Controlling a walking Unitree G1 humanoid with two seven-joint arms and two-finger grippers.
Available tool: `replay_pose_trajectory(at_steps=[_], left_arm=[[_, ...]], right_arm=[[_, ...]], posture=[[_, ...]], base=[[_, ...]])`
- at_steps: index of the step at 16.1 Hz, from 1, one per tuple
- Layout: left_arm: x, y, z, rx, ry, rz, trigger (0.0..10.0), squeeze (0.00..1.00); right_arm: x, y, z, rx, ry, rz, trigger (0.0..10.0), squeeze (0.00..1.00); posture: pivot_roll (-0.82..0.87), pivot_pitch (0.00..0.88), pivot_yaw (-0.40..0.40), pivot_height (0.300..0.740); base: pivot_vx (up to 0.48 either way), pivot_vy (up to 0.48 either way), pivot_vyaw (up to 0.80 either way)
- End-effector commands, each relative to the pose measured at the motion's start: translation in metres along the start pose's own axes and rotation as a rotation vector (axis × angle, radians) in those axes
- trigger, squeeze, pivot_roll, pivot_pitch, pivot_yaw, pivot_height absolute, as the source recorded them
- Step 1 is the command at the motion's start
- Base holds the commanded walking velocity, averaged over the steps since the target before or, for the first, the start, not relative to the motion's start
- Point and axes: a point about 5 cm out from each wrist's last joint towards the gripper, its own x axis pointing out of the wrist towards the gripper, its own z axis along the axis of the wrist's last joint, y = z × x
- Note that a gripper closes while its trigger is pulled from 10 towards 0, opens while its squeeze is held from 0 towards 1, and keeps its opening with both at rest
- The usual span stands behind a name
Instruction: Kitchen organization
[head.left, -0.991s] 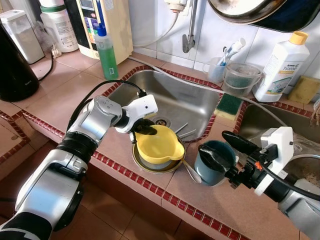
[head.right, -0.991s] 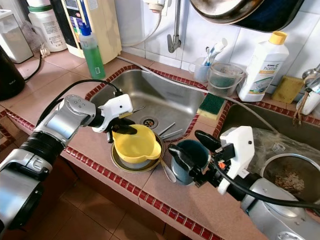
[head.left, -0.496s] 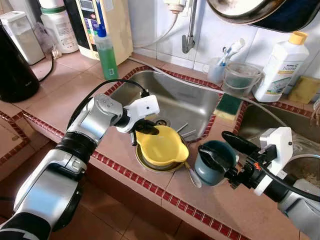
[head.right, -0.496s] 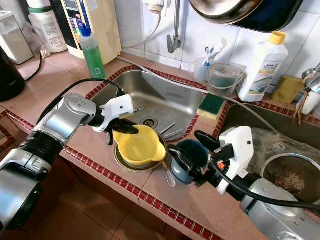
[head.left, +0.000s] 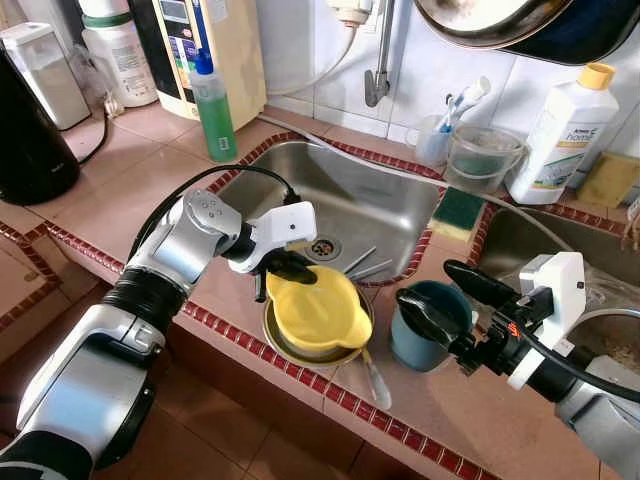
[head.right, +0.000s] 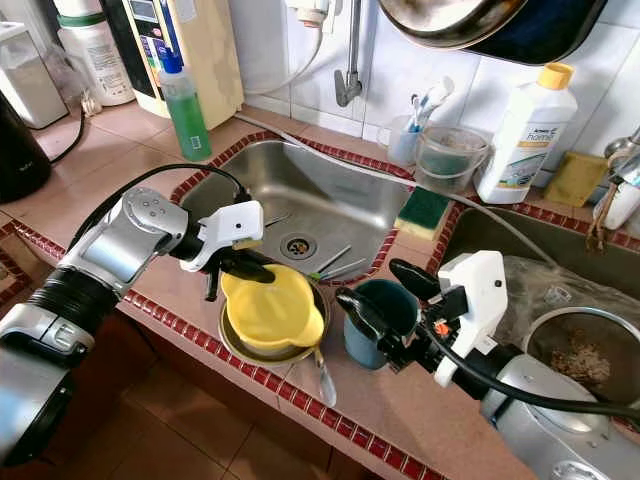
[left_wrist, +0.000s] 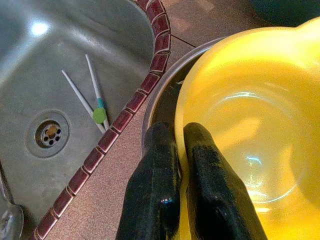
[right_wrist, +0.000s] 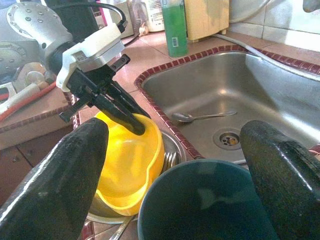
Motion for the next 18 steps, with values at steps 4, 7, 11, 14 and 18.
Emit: replay_pose_trajectory(at_steps=[4,7,11,14,18], left_arm=[[-0.012,0.007,-0.001,0.044,0.082,0.029,10.0,0.00],[-0.017,0.009,0.001,0.059,0.108,0.018,10.0,0.00],[-0.021,0.011,0.004,0.070,0.121,0.013,10.0,0.00],[-0.025,0.014,0.007,0.069,0.116,0.019,10.0,0.00],[-0.032,0.021,0.014,0.080,0.106,0.053,10.0,0.00]], right_arm=[[0.001,-0.002,0.003,-0.009,-0.006,0.000,10.0,0.00],[0.001,-0.003,0.004,-0.011,-0.009,0.000,10.0,0.00],[0.002,-0.004,0.005,-0.012,-0.012,0.001,10.0,0.00],[0.003,-0.004,0.005,-0.013,-0.012,-0.001,10.0,0.00],[0.003,-0.005,0.006,-0.016,-0.012,-0.002,10.0,0.00]], posture=[[-0.16,0.019,0.045,0.740],[-0.16,0.024,0.041,0.740],[-0.15,0.027,0.043,0.740],[-0.16,0.027,0.043,0.740],[-0.16,0.026,0.042,0.740]], base=[[0.000,0.000,0.00],[0.000,0.000,0.00],[0.000,0.000,0.00],[0.000,0.000,0.00],[0.000,0.000,0.00]])
